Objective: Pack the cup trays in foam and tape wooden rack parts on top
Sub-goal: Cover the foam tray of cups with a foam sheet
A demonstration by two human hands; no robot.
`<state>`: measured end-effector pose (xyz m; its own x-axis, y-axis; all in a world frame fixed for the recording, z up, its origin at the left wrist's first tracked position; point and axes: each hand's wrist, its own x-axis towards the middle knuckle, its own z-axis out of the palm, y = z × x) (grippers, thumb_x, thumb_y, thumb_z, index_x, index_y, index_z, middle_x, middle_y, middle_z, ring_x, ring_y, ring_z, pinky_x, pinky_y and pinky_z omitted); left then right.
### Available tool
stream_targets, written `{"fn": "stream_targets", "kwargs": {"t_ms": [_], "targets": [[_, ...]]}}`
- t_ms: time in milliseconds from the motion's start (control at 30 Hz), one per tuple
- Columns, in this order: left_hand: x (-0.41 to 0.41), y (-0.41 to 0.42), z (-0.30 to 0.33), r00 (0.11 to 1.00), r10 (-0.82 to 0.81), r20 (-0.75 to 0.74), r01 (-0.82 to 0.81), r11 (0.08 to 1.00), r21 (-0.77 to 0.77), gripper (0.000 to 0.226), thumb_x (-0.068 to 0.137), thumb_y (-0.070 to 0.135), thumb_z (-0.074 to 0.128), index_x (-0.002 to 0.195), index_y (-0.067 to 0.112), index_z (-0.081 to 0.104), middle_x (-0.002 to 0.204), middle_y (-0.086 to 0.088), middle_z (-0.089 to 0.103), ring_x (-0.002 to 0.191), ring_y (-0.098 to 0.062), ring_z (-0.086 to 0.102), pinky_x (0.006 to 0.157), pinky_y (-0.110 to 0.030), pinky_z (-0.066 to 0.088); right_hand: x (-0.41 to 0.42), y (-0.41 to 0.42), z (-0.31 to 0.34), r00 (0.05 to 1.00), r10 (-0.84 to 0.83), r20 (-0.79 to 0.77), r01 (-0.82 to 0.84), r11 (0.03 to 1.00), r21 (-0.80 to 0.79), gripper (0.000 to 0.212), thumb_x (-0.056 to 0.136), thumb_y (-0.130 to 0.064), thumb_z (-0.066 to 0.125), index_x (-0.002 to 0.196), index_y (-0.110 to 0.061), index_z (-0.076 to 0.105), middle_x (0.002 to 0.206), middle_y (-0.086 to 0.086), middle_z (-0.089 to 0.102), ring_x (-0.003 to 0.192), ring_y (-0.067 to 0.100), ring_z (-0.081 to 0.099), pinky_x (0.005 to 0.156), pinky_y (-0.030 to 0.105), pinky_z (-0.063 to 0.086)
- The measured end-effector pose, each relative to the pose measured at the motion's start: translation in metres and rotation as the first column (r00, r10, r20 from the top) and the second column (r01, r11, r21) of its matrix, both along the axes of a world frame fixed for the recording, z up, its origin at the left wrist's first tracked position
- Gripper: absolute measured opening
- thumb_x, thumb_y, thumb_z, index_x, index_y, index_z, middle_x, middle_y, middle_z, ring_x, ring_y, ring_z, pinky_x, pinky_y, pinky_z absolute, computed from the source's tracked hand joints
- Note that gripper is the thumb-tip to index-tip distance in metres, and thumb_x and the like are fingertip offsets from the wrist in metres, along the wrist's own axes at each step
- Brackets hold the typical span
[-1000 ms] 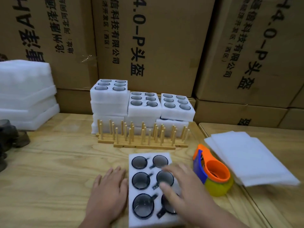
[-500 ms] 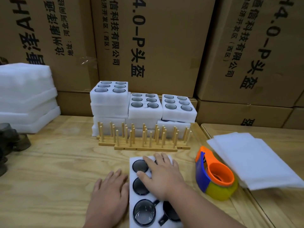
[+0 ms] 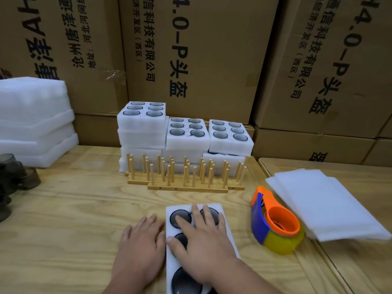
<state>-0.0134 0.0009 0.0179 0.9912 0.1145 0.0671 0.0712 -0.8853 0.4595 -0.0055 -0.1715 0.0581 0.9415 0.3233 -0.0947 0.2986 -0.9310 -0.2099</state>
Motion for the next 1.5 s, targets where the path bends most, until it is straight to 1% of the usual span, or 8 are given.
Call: {"fn": "stream_targets", "kwargs": {"t_ms": [233, 367, 467, 567, 733, 867, 1000, 1500], "targets": [[0.001, 0.0, -0.001, 1.0, 0.004, -0.014, -0.003, 1.0, 0.028, 0.048, 0.105, 0.045, 0.023, 0.151, 0.043, 0.036, 0.166, 0.022, 0.018, 0.154, -0.002, 0.008, 0.126, -0.039, 0.005, -0.043, -0.004, 0.004, 1.0, 0.008, -0.008, -0.008, 1.0, 0.012, 0.089, 0.079, -0.08, 0.009, 0.16, -0.043, 0.001, 0.168, -0.006, -0.02, 0.154, 0.019, -0.023, 0.118, 0.044, -0.02], [0.002, 0.001, -0.003, 1.0, -0.002, -0.015, 0.002, 1.0, 0.027, 0.048, 0.104, 0.045, 0.023, 0.15, 0.043, 0.038, 0.165, 0.022, 0.019, 0.154, -0.002, 0.009, 0.126, -0.039, 0.006, -0.06, -0.014, 0.014, 0.972, 0.117, 0.206, -0.119, 0.993, 0.0, 0.069, 0.084, -0.075, 0.026, 0.148, -0.052, 0.039, 0.168, -0.008, 0.007, 0.157, 0.019, 0.003, 0.123, 0.032, 0.012], [0.003, 0.002, -0.006, 1.0, -0.001, -0.017, 0.002, 1.0, 0.031, 0.048, 0.104, 0.045, 0.023, 0.149, 0.042, 0.04, 0.165, 0.021, 0.02, 0.154, -0.003, 0.01, 0.126, -0.04, 0.005, -0.058, -0.04, 0.025, 0.98, 0.18, -0.085, -0.142, 0.93, 0.338, 0.048, 0.097, -0.059, 0.049, 0.142, -0.044, 0.05, 0.156, -0.033, 0.011, 0.151, -0.006, 0.0, 0.123, 0.024, 0.011], [0.003, 0.002, -0.007, 1.0, -0.003, -0.016, 0.004, 1.0, 0.028, 0.047, 0.104, 0.045, 0.024, 0.149, 0.042, 0.04, 0.165, 0.021, 0.021, 0.154, -0.003, 0.011, 0.126, -0.039, 0.006, -0.048, -0.077, 0.041, 0.998, 0.047, 0.037, -0.06, 0.826, 0.561, 0.02, 0.096, -0.041, 0.058, 0.107, -0.033, 0.073, 0.119, -0.038, 0.059, 0.122, -0.015, 0.049, 0.099, 0.007, 0.038], [0.002, 0.002, -0.006, 1.0, -0.011, -0.02, 0.012, 0.999, 0.046, 0.047, 0.105, 0.044, 0.024, 0.15, 0.043, 0.039, 0.165, 0.02, 0.021, 0.154, -0.005, 0.012, 0.125, -0.04, 0.007, -0.007, -0.144, 0.069, 0.939, -0.316, 0.133, 0.17, 0.765, 0.621, 0.02, 0.095, -0.028, 0.065, 0.083, -0.042, 0.071, 0.079, -0.016, 0.071, 0.076, 0.001, 0.063, 0.064, 0.018, 0.044], [0.001, 0.0, -0.003, 1.0, -0.017, -0.024, 0.018, 0.999, 0.048, 0.046, 0.105, 0.043, 0.024, 0.15, 0.044, 0.038, 0.166, 0.019, 0.021, 0.154, -0.005, 0.012, 0.125, -0.04, 0.007, 0.036, -0.217, 0.086, 0.741, -0.61, 0.283, 0.415, 0.746, 0.522, 0.017, 0.093, -0.034, 0.063, 0.108, -0.032, 0.07, 0.116, -0.003, 0.071, 0.101, 0.014, 0.062, 0.083, 0.032, 0.046], [0.0, 0.0, -0.001, 1.0, -0.013, -0.024, 0.014, 0.999, 0.042, 0.046, 0.106, 0.043, 0.025, 0.15, 0.042, 0.039, 0.166, 0.019, 0.021, 0.154, -0.005, 0.011, 0.125, -0.039, 0.006, 0.06, -0.288, 0.088, 0.548, -0.83, 0.107, 0.828, 0.556, 0.069, 0.092, 0.078, -0.075, 0.065, 0.146, -0.016, 0.044, 0.147, 0.014, 0.05, 0.133, 0.04, 0.045, 0.104, 0.049, 0.039], [0.001, 0.001, -0.005, 1.0, -0.011, -0.012, 0.012, 1.0, 0.026, 0.047, 0.104, 0.045, 0.024, 0.148, 0.043, 0.041, 0.165, 0.02, 0.023, 0.154, -0.003, 0.012, 0.126, -0.04, 0.006, 0.068, -0.309, 0.078, 0.537, -0.843, -0.044, 0.839, 0.527, 0.135, 0.078, 0.066, -0.071, 0.08, 0.105, -0.007, 0.055, 0.096, 0.009, 0.058, 0.089, 0.032, 0.053, 0.076, 0.039, 0.04]]}}
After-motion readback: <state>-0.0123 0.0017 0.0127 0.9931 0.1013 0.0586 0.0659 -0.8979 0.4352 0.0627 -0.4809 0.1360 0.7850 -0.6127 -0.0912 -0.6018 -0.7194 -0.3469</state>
